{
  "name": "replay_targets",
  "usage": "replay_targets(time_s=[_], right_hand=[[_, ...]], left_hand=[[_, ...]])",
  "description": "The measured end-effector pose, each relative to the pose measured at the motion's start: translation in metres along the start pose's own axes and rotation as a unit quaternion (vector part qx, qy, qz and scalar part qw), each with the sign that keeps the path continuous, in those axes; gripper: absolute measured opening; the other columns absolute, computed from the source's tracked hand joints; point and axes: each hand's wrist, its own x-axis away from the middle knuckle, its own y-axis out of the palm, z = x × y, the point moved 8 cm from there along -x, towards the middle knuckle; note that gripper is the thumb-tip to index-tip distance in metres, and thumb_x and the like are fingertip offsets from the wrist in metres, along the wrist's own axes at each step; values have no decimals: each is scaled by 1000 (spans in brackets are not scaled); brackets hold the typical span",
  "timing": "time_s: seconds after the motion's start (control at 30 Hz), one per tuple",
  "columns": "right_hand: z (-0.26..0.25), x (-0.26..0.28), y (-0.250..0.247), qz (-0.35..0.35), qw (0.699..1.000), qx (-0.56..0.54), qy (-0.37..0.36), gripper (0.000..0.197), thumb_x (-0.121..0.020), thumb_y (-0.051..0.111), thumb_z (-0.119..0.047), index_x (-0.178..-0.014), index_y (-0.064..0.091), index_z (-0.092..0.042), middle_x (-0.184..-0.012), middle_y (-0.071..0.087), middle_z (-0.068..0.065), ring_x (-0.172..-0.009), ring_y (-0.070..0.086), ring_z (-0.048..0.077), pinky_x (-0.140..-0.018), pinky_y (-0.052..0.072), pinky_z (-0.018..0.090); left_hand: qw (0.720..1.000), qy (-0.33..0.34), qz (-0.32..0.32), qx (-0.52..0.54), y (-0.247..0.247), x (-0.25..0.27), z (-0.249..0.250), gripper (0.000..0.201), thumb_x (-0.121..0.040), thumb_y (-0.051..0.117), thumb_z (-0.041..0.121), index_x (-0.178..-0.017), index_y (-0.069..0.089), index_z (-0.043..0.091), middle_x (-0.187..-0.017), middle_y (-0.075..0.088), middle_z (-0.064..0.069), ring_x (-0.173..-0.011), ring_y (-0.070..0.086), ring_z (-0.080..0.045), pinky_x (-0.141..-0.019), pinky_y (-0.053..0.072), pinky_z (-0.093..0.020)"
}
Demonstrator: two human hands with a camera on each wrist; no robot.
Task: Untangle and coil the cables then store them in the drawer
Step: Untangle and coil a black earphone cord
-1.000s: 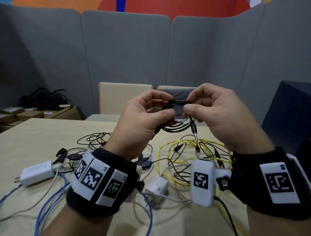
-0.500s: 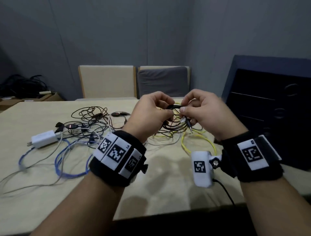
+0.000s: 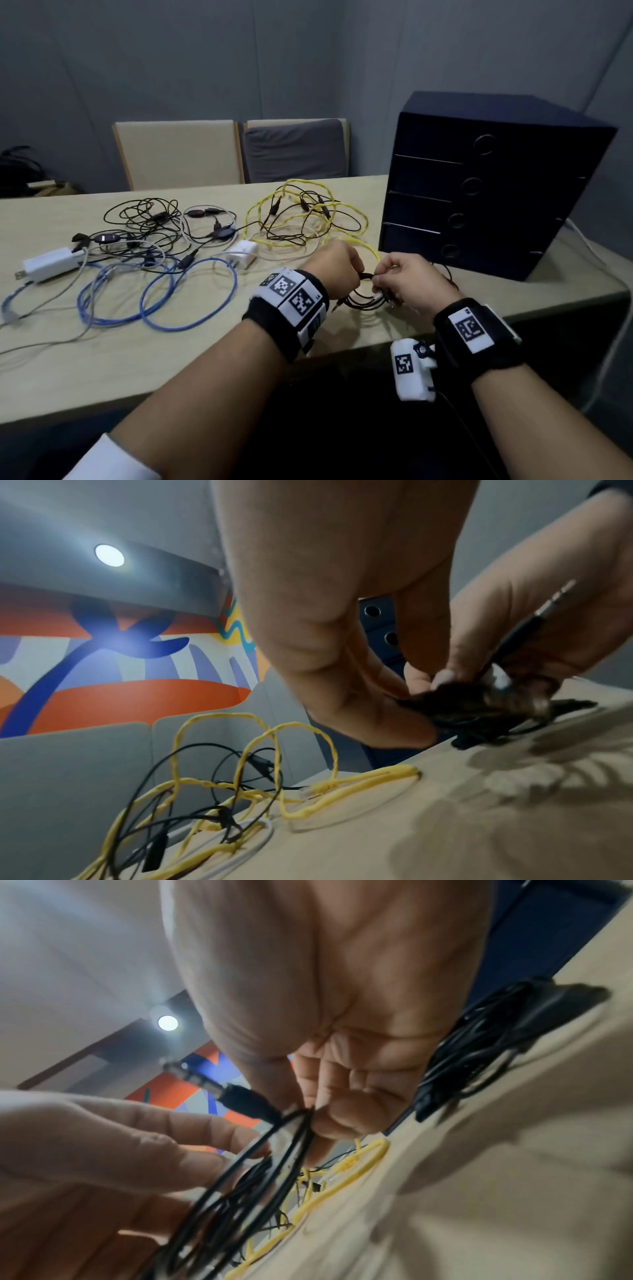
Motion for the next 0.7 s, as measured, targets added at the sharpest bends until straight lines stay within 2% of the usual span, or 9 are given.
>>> replay_targets(time_s=[0.13, 0.2, 0.3, 0.37, 0.43, 0.5, 0.57, 0.63, 0.7], right_hand=[[17, 2, -4, 12, 999, 22, 20, 16, -86, 66, 1, -75, 59, -9, -68, 67, 11, -43, 47, 15, -44, 37, 26], [25, 0, -8, 30, 998, 44, 23, 14, -84, 68, -2, -75, 61, -9, -67, 66, 11, -48, 52, 19, -48, 41, 29], [36, -3, -19, 68, 994, 81, 31, 10, -82, 71, -9, -76, 63, -9, -76, 71, 14, -61, 61, 26, -60, 52, 39], [38, -2, -23, 87, 990, 104, 36, 12, -82, 73, -14, -74, 65, -11, -75, 70, 10, -67, 65, 27, -68, 57, 43], [36, 0, -26, 102, 986, 131, 31, 15, -84, 74, -21, -74, 65, -13, -74, 69, 5, -68, 64, 23, -63, 55, 37], [30, 4, -27, 108, 979, 172, 19, 14, -86, 72, -26, -77, 65, -17, -78, 66, 1, -68, 61, 17, -60, 48, 29], [25, 8, -23, 81, 976, 200, 0, 12, -86, 73, -30, -82, 68, -19, -83, 66, -2, -69, 60, 16, -64, 49, 29], [25, 11, -15, 46, 971, 233, -11, 15, -86, 73, -35, -84, 71, -20, -87, 68, -2, -74, 60, 14, -70, 49, 29], [26, 13, -16, 45, 969, 241, -10, 17, -86, 71, -37, -87, 73, -21, -91, 69, -2, -85, 62, 15, -78, 51, 31]], left_hand=[[993, 4, -47, -109, 15, 5, 11, 24, -90, 58, 11, -110, 70, 16, -107, 68, -5, -97, 61, -22, -78, 49, -28], [988, -4, -69, -140, 19, 7, 12, 25, -91, 60, 15, -114, 70, 16, -108, 68, -6, -94, 61, -23, -77, 49, -30], [981, -10, -107, -164, 28, 11, 14, 28, -88, 65, 20, -116, 68, 13, -100, 69, -7, -81, 59, -21, -73, 52, -31], [975, -4, -124, -183, 34, 13, 16, 32, -86, 68, 24, -116, 68, 13, -103, 69, -7, -86, 62, -22, -79, 54, -32], [972, 0, -124, -199, 38, 12, 17, 36, -85, 70, 29, -117, 68, 14, -108, 69, -7, -92, 62, -23, -80, 53, -32], [971, -7, -124, -203, 40, 10, 17, 35, -85, 71, 30, -115, 69, 13, -105, 69, -7, -84, 62, -21, -77, 53, -31], [970, -15, -129, -205, 41, 10, 18, 32, -85, 70, 29, -112, 70, 11, -100, 71, -8, -77, 62, -21, -76, 55, -33], [969, -19, -137, -207, 42, 10, 18, 31, -85, 70, 30, -109, 70, 12, -96, 71, -8, -78, 64, -22, -77, 56, -34], [969, -19, -142, -202, 42, 12, 20, 31, -85, 68, 32, -110, 70, 13, -97, 71, -8, -83, 65, -23, -79, 56, -35]])
